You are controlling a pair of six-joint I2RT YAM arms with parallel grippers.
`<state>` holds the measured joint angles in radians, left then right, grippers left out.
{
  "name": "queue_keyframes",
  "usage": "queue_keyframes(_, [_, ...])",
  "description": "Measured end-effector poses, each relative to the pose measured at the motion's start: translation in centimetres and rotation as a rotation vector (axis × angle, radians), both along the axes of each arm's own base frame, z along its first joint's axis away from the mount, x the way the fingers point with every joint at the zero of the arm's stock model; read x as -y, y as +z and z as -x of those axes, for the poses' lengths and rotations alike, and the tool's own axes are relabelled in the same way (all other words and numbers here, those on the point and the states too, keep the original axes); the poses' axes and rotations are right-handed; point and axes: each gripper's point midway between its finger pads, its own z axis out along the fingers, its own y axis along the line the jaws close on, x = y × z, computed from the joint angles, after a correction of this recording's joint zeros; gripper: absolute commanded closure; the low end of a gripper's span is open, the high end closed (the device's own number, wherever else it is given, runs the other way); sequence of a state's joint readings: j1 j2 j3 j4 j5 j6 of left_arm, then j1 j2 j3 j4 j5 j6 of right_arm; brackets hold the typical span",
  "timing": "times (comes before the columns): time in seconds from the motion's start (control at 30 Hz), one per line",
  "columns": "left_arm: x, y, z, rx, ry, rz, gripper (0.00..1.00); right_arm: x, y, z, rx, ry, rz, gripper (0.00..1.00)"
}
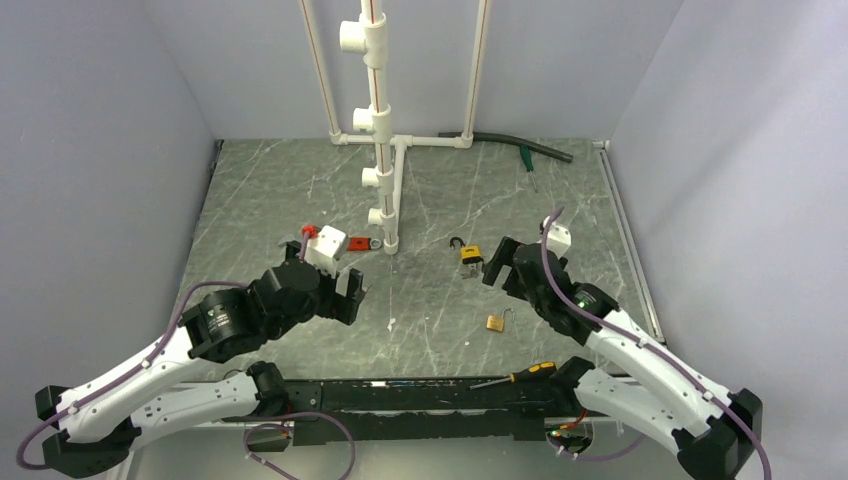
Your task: Unlock with the key
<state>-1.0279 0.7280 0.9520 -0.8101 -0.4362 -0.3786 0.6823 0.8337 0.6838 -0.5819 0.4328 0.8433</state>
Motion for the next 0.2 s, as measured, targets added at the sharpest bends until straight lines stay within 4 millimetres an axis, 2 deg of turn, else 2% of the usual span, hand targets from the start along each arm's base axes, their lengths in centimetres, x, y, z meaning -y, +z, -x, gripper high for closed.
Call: queue_keyframes(0.2, [-0.20, -0.11, 0.00, -0.001, 0.006, -0.008, 0.01, -0.68, 0.74, -0.31, 0.063, 0.075, -0.001, 0.00])
